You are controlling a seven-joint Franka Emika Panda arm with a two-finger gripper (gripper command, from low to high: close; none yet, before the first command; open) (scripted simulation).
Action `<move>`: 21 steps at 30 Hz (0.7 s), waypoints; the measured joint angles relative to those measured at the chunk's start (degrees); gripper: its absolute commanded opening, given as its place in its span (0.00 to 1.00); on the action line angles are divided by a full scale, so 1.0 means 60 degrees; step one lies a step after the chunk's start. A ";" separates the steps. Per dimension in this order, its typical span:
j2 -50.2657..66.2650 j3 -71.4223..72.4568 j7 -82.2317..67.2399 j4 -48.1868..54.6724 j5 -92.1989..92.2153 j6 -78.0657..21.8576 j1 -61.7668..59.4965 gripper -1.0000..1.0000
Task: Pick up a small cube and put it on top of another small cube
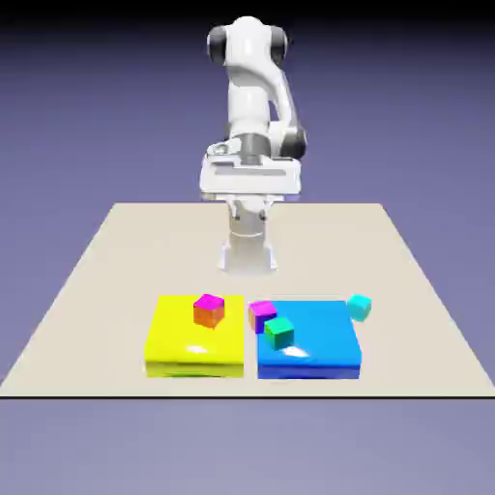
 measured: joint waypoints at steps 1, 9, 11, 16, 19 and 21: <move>0.0277 0.0241 0.0415 0.0042 0.0201 -0.0128 0.0081 0.50; 0.2495 0.2169 0.3738 0.0377 0.1806 -0.1149 0.0725 0.50; 0.3049 0.2651 0.4568 0.0461 0.2208 -0.1404 0.0887 0.50; 0.4436 0.3856 0.6645 0.0670 0.3211 -0.2042 0.1358 0.50; 0.5267 0.4579 0.7891 0.0796 0.3813 -0.2425 0.1674 0.50; 0.5821 0.5062 0.8721 0.0879 0.4215 -0.2681 0.1753 0.50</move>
